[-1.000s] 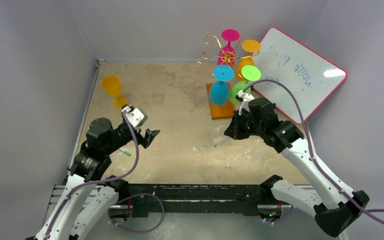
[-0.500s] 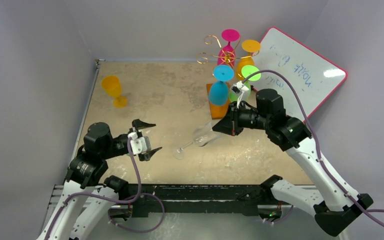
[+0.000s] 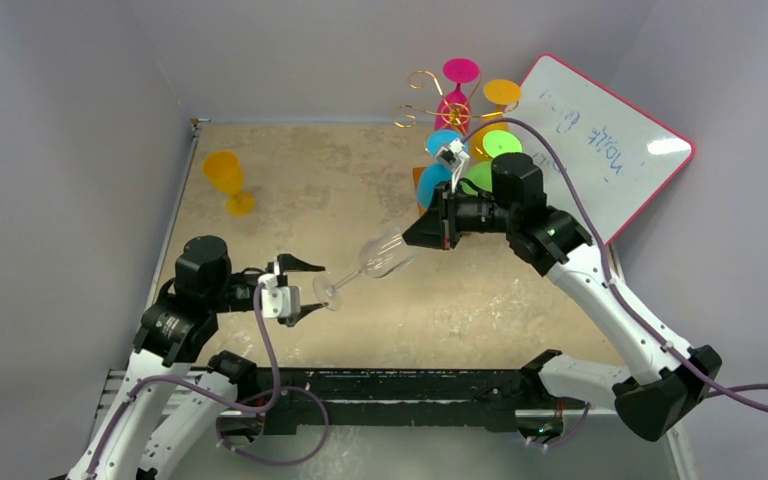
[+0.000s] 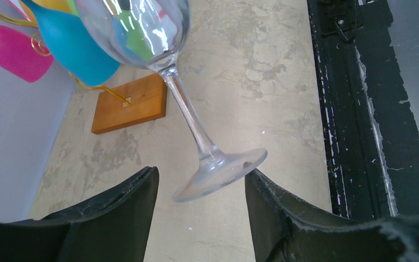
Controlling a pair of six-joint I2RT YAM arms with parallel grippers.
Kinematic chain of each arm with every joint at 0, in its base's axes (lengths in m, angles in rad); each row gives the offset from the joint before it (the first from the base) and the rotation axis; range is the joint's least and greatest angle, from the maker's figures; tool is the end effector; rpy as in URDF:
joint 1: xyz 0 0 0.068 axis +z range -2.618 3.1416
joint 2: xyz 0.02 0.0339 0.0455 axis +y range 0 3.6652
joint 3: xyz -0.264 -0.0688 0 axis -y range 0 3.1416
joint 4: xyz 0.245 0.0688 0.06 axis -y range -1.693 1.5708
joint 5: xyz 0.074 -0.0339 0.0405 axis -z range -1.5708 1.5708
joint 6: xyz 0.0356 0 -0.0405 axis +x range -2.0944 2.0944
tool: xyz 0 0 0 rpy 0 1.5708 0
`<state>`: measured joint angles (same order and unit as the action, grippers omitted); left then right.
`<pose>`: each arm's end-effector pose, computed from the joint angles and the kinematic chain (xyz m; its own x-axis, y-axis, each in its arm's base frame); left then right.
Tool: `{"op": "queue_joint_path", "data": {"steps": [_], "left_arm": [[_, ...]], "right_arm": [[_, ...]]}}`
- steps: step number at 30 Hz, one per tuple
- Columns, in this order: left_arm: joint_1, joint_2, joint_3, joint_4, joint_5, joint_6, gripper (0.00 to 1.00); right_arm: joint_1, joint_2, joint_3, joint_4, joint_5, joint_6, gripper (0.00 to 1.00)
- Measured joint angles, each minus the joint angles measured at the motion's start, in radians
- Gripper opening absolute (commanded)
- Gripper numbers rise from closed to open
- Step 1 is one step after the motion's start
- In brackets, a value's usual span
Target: Place the wine glass upside down on the wine glass rack
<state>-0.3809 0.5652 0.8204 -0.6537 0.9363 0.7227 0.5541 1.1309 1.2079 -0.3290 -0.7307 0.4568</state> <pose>0.0883 -0.0663 0.3379 0.3313 0.2897 -0.8980 0.9204 0.1104 0.3752 0.1955 0.1489 0.4060 -0.6056 0.0116 -0.7957 -0.7514 0.3210 0.5765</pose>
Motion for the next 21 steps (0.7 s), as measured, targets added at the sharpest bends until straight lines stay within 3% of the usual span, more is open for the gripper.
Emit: {"op": "queue_joint_path", "data": {"steps": [3, 8, 11, 15, 21], "left_arm": [[0.000, 0.008, 0.003, -0.017, 0.010, 0.019, 0.48], [0.000, 0.014, 0.014, -0.024, 0.019, 0.039, 0.14], [-0.002, 0.014, 0.027, -0.018, 0.039, 0.068, 0.03], [-0.009, 0.015, 0.035, -0.030, 0.075, 0.085, 0.00], [-0.013, 0.024, 0.045, -0.069, 0.082, 0.047, 0.00]], "right_arm": [[0.000, 0.025, 0.000, 0.041, -0.024, 0.021, 0.00], [0.000, 0.027, 0.000, 0.088, -0.051, 0.042, 0.00], [-0.007, 0.028, 0.000, 0.090, -0.051, 0.066, 0.02], [-0.008, 0.027, 0.000, 0.097, -0.046, 0.083, 0.18], [-0.011, 0.003, 0.000, 0.125, 0.053, 0.084, 0.51]]}}
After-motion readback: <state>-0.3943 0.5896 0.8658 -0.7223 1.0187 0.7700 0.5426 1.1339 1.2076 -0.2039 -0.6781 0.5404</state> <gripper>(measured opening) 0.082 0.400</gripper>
